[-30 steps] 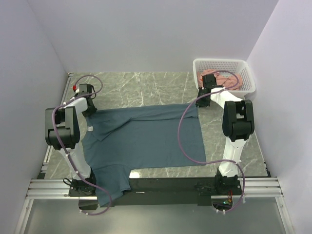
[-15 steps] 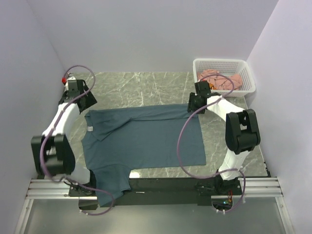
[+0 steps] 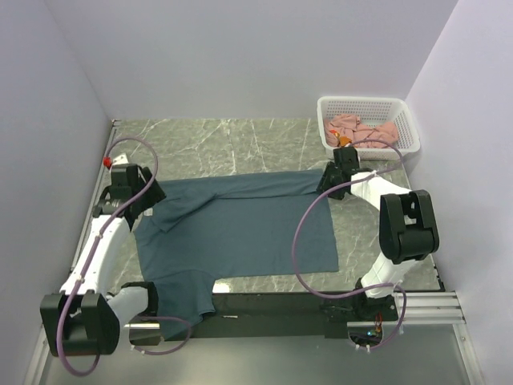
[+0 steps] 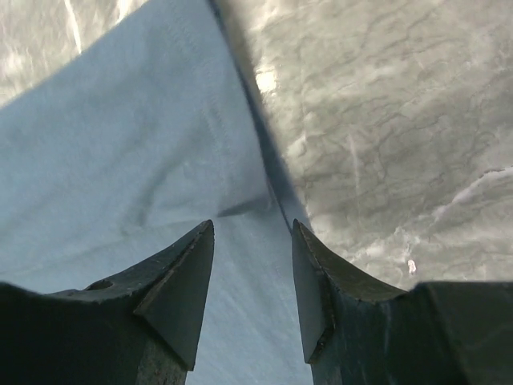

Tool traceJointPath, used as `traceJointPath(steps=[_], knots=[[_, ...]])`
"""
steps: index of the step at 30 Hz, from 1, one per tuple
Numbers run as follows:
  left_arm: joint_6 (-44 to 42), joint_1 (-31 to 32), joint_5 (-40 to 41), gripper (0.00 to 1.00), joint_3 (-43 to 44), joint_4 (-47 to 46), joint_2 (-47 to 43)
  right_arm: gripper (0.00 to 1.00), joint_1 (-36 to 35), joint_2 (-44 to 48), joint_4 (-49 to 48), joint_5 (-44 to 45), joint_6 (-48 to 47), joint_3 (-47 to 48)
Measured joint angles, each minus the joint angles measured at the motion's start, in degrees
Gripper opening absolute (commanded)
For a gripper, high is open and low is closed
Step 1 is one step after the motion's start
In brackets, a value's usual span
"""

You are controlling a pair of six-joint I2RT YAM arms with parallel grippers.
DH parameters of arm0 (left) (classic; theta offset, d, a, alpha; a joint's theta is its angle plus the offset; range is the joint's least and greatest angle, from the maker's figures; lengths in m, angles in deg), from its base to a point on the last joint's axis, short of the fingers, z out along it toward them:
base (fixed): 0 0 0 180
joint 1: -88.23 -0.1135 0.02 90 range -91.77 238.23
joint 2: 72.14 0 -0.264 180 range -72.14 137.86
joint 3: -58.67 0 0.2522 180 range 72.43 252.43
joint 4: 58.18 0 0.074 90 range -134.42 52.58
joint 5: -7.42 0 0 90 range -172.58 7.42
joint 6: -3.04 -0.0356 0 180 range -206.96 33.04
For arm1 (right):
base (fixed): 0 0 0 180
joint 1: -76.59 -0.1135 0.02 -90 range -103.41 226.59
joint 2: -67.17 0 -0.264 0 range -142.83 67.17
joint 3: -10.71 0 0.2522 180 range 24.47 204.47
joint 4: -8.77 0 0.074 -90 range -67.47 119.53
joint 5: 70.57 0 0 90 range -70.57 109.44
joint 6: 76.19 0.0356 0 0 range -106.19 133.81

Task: Fold and stack the t-shirts
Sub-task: Fold the tshirt

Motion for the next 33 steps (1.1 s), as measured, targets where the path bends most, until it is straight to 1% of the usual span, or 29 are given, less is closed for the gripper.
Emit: traceJointPath(steps=[6, 16, 21, 25, 26, 28, 30, 33], knots=[[0.85, 0.00, 0.09, 0.79, -5.97, -1.95, -5.79, 0.49, 2.75, 0.04, -4.72, -3.67, 4.33, -2.78], [0.92, 0.00, 0.17, 0.78, -10.12, -6.12, -6.21, 0.46, 4.13, -0.15, -8.87, -6.69, 6.54, -3.91], [0.92, 0.00, 0.59, 0.77, -10.49, -7.19, -6.21, 0.43, 4.22, -0.70, -9.73, -7.17, 6.93, -3.91], [0.87, 0.02, 0.61, 0.77, -10.49, -8.00, -6.16, 0.34, 4.31, -1.36, -10.19, -7.19, 7.13, -3.91], [0.87, 0.00, 0.61, 0.77, -10.49, -8.11, -6.14, 0.29, 4.33, -1.51, -10.19, -7.15, 7.17, -3.91], [0.87, 0.02, 0.59, 0.77, -10.49, -8.11, -6.12, 0.22, 4.39, -1.62, -10.14, -7.15, 7.08, -3.91], [0.85, 0.02, 0.59, 0.77, -10.49, -8.15, -6.14, 0.20, 4.46, -1.62, -10.14, -7.08, 7.10, -3.91], [0.83, 0.02, 0.59, 0.77, -10.49, -8.22, -6.12, 0.11, 4.52, -1.60, -9.90, -6.88, 6.86, -3.91]])
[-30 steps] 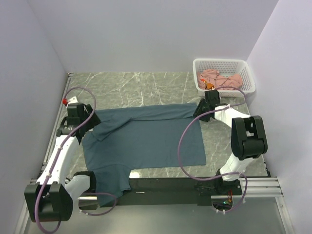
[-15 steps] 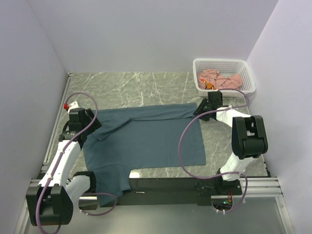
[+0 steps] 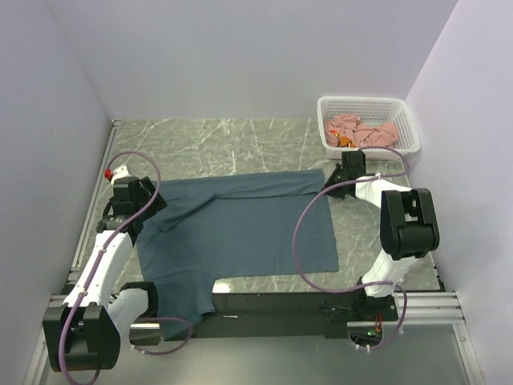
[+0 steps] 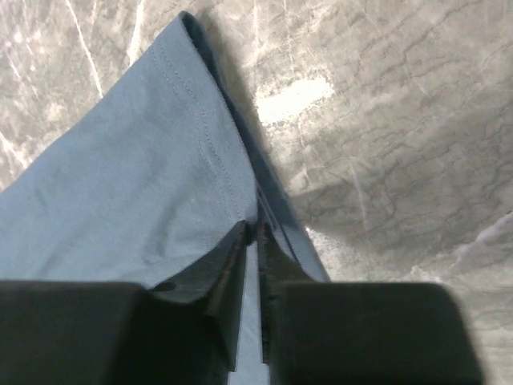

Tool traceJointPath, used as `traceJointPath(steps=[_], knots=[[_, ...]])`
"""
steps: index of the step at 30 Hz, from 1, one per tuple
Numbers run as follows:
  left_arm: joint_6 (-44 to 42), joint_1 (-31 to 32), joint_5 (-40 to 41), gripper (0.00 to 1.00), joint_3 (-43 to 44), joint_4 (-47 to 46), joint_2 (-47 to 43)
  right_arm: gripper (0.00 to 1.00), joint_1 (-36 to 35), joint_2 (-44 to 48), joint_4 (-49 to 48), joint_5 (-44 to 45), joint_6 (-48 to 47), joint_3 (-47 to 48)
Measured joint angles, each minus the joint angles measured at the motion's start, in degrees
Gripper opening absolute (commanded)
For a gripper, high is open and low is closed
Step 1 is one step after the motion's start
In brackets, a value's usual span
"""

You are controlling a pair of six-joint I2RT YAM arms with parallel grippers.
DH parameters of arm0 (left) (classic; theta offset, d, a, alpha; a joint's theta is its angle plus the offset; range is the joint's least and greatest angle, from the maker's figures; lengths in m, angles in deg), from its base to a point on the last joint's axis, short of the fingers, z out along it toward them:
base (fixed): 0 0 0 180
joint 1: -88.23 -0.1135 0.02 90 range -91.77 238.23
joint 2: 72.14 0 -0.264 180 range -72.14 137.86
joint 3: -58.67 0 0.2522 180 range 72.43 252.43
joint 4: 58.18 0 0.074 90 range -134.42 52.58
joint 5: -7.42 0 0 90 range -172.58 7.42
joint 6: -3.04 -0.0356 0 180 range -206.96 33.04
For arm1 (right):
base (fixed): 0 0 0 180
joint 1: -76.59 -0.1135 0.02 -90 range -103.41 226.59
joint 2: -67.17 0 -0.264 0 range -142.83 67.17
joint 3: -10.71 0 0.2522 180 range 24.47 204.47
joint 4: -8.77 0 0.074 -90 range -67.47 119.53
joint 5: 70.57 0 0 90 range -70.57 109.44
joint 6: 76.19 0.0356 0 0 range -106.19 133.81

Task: Fold and stack the t-shirts
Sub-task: Fold the tshirt

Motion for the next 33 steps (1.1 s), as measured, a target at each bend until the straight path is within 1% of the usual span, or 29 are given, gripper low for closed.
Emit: traceJointPath(steps=[1, 2, 9, 15, 16, 18, 19, 22, 25, 28, 29, 30, 33], knots=[[0.00, 0.00, 0.00, 0.77, 0.00, -0.04, 0.00, 0.07, 0.00, 0.00, 0.11, 0.17, -0.35, 0.00], [0.00, 0.00, 0.00, 0.77, 0.00, -0.13, 0.00, 0.06, 0.00, 0.00, 0.31, 0.33, -0.72, 0.00], [-0.04, 0.00, -0.02, 0.77, 0.00, -0.39, 0.02, 0.06, 0.00, 0.00, 3.34, 2.21, -3.76, 1.27], [-0.07, 0.00, -0.13, 0.77, 0.00, -0.70, 0.63, 0.18, 0.00, 0.00, 5.77, 3.02, -6.45, 2.89], [-0.09, -0.02, -0.31, 0.77, 0.00, -0.72, 0.83, 0.25, 0.00, 0.00, 6.03, 3.02, -6.84, 2.95], [-0.09, 0.00, -0.74, 0.78, 0.00, -0.74, 1.16, 0.38, 0.00, 0.00, 6.64, 2.93, -7.48, 3.04], [-0.13, 0.00, -1.27, 0.80, 0.00, -0.76, 1.25, 0.46, 0.00, 0.00, 7.06, 2.84, -7.85, 3.17], [-0.31, 0.04, -3.23, 0.83, 0.00, -1.38, 1.84, 0.56, -0.15, 0.07, 8.66, 2.78, -8.90, 3.72], [-0.57, 0.66, -5.14, 0.84, 1.03, -2.03, 4.92, 0.62, -0.72, 1.16, 10.56, 3.13, -9.51, 3.89], [-0.81, 1.86, -6.19, 0.82, 4.39, -2.01, 10.19, 0.63, -2.40, 4.35, 12.94, 4.22, -9.90, 3.89], [-1.03, 2.67, -6.25, 0.80, 6.19, -1.95, 12.63, 0.63, -3.34, 5.84, 13.49, 4.63, -10.01, 3.89], [-1.20, 3.45, -6.25, 0.75, 7.91, -2.12, 14.67, 0.63, -4.20, 7.13, 13.81, 4.83, -10.05, 3.87], [-2.16, 5.92, -6.10, 0.65, 13.49, -2.32, 21.33, 0.63, -8.59, 12.87, 14.19, 5.57, -10.29, 3.13]])
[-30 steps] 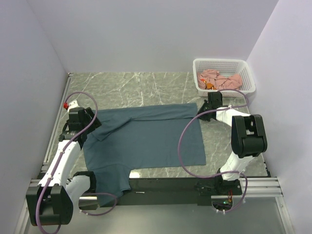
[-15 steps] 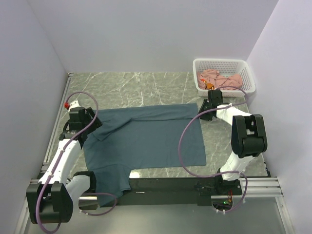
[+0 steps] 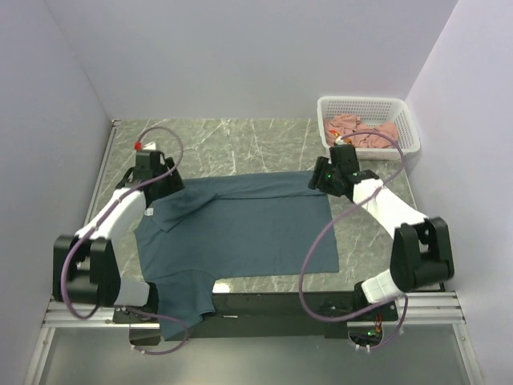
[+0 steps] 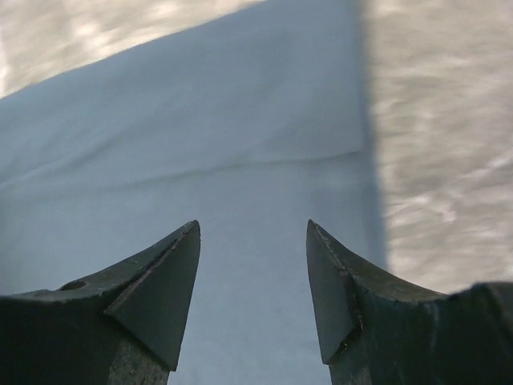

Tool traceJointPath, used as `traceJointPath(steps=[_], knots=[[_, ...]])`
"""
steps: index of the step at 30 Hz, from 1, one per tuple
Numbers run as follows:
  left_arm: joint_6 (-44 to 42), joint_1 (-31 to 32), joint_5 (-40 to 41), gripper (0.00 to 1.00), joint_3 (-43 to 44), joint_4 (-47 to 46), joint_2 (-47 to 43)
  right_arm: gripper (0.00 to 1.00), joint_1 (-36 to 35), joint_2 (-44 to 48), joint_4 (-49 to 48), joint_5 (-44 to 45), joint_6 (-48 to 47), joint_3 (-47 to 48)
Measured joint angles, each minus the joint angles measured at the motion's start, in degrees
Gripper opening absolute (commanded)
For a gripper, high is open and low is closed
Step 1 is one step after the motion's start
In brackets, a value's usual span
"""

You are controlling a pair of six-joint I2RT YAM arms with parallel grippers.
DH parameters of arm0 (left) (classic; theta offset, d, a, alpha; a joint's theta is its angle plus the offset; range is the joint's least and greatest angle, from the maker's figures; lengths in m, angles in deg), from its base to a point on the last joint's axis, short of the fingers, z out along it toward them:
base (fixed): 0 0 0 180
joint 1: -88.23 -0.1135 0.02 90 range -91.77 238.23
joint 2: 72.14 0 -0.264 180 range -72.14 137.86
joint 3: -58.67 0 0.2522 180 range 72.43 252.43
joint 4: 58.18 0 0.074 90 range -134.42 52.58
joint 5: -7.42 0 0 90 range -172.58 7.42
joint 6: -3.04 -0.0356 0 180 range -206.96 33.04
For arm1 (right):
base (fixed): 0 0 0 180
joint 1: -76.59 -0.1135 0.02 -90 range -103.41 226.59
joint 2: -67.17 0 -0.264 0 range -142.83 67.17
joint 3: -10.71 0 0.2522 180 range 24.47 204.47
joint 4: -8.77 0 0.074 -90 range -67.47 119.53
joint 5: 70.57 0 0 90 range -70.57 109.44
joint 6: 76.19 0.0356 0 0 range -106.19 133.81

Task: Fold and stack the t-shirts
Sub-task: Fold the tshirt

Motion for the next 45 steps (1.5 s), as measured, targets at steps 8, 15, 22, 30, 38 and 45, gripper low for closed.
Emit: traceJointPath(steps=[8, 15, 22, 30, 38, 45], knots=[[-2.62, 3.08, 0.20, 0.59, 11.56, 1.40, 14.23, 0.63, -11.56, 12.63, -0.13, 0.61, -0.13, -8.68], [-3.43, 5.20, 0.04, 0.55, 14.49, 2.97, 21.22, 0.63, -14.60, 21.90, 0.42, -1.25, 1.03, -17.49], [-3.32, 6.23, 0.09, 0.48, 16.15, 3.02, 27.23, 0.63, -14.75, 29.05, 0.81, -1.25, 2.10, -22.84], [-3.15, 6.58, 0.70, 0.25, 17.03, 3.17, 28.81, 0.62, -14.75, 31.65, 1.18, -1.22, 2.93, -25.59], [-2.29, 7.85, 1.38, 0.09, 16.96, 4.33, 27.93, 0.62, -14.75, 31.63, 0.76, -1.27, 3.15, -25.62], [-1.38, 10.58, 1.64, 0.09, 15.98, 6.91, 22.86, 0.61, -14.78, 31.50, 0.39, -1.33, 3.17, -26.43]])
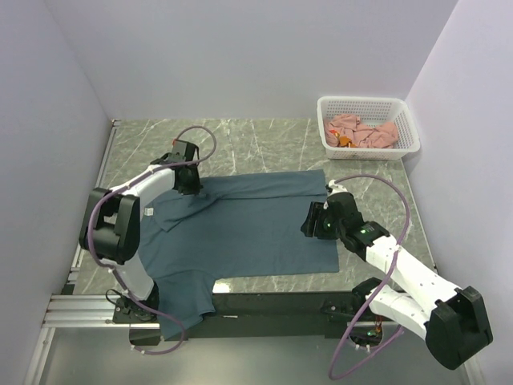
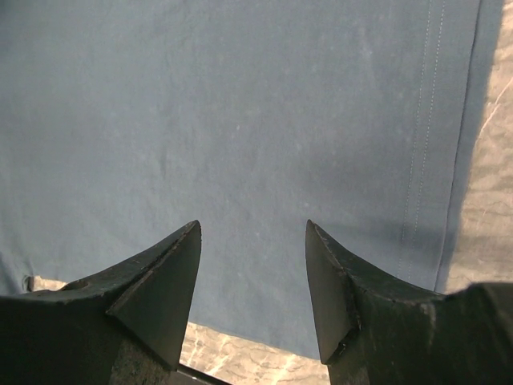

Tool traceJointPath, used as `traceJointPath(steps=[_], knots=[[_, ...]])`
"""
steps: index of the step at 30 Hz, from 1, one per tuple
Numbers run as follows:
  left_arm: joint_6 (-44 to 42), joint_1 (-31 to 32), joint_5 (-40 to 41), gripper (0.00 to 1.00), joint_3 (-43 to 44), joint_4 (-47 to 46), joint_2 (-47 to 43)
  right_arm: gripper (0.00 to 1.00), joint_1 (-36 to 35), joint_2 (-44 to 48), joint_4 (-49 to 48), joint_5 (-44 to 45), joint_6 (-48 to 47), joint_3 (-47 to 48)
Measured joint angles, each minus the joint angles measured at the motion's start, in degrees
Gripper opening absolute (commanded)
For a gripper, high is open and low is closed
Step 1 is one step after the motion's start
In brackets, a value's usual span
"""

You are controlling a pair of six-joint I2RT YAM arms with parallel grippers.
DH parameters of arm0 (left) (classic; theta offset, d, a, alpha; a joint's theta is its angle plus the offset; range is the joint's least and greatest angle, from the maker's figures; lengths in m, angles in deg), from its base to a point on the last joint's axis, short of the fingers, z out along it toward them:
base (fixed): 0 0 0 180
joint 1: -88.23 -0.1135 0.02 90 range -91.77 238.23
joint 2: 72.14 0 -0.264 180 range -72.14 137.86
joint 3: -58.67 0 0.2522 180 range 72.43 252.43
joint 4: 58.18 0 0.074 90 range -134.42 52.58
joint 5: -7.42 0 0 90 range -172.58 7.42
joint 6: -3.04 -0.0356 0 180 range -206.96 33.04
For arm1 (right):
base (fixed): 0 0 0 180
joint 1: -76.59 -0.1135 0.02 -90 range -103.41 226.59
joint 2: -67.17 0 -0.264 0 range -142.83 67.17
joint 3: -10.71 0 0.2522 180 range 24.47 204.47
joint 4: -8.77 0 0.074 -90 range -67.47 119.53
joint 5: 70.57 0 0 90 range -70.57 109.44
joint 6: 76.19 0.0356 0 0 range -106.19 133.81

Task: Fold and stack the t-shirts
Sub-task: Fold the tshirt

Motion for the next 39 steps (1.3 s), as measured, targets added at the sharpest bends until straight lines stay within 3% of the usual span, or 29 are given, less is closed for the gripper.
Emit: traceJointPath(steps=[11, 17, 22, 25, 31, 39], knots=[[5.18, 6.88, -1.40, 0.11, -5.60, 2.69, -9.27, 0.61, -0.02, 0.07, -0.52, -1.01, 0.17, -1.25], [10.03, 12.92, -3.13, 0.22, -10.86, 2.80, -12.07, 0.61, -0.02, 0.04, -0.92, -1.73, 0.17, -1.95], [13.97, 16.94, -4.46, 0.45, -15.23, 2.60, -12.87, 0.61, -0.02, -0.02, -1.44, -2.29, 0.13, -1.95], [16.24, 19.19, -4.63, 0.67, -17.22, 2.51, -14.12, 0.61, -0.02, -0.11, -1.64, -2.75, 0.07, -1.95], [18.80, 19.34, -0.11, 0.90, -17.42, 4.46, -22.10, 0.60, -0.02, -0.31, -2.47, -4.46, -1.20, -1.95], [17.38, 5.62, 8.66, 0.75, -14.95, 6.51, -23.47, 0.60, -0.02, -0.59, -3.21, -6.91, -2.69, -1.95]])
